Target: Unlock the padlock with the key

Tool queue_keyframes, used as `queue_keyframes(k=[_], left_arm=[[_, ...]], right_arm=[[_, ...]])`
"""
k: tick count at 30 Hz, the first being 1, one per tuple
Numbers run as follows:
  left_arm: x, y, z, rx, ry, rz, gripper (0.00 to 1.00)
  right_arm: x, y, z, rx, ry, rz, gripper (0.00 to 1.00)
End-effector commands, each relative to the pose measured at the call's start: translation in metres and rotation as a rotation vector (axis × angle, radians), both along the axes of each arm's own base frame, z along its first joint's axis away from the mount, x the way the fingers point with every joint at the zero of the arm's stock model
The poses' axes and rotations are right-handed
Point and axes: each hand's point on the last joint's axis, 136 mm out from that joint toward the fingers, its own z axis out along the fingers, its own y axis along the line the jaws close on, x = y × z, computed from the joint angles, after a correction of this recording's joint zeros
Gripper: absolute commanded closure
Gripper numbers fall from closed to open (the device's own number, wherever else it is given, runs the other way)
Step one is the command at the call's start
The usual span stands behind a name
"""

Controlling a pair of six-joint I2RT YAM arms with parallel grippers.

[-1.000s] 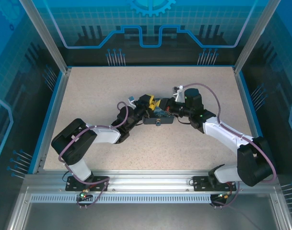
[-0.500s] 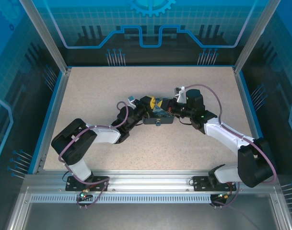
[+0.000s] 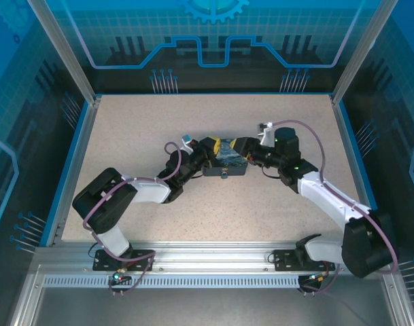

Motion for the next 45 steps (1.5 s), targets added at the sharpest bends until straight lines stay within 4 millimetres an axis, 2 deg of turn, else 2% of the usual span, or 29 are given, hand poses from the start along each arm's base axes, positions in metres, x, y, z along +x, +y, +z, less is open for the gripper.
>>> queue_keyframes(k=[1,6,13,17,23,36,41,43,45], left_arm=[[0.0,-0.004,0.025,0.109,-0.14,-0.075,1.0],[-0.004,-0.021,0.041,0.2,-0.28,-0.213,1.0],[-0.005,-0.034,0.054,0.219,-0.324,-0.27,1.0],[-0.005,-0.034,0.055,0.254,-0.327,-0.268,1.0],[-0.005,-0.031,0.052,0.309,-0.321,-0.252,1.0],[-0.004,-0.031,0.056,0.306,-0.325,-0.231,1.0],[-0.004,-0.03,0.054,0.309,-0.317,-0.221,1.0],[-0.004,-0.031,0.053,0.309,-0.315,-0.224,1.0],[-0.004,-0.031,0.053,0.304,-0.306,-0.227,1.0]], right_arm=[[-0.008,-0.012,0.0,0.001,-0.009,0.019,0.54],[-0.009,-0.006,0.013,0.0,-0.074,0.102,0.59],[-0.001,0.01,0.024,0.012,-0.102,0.138,0.65],[0.0,0.019,0.023,0.024,-0.098,0.147,0.72],[0.0,0.027,0.022,0.031,-0.094,0.147,0.73],[0.006,0.035,0.02,0.053,-0.08,0.139,0.8],[0.007,0.038,0.021,0.066,-0.079,0.147,0.92],[0.007,0.038,0.02,0.064,-0.077,0.15,1.0],[0.007,0.037,0.019,0.056,-0.078,0.151,1.0]])
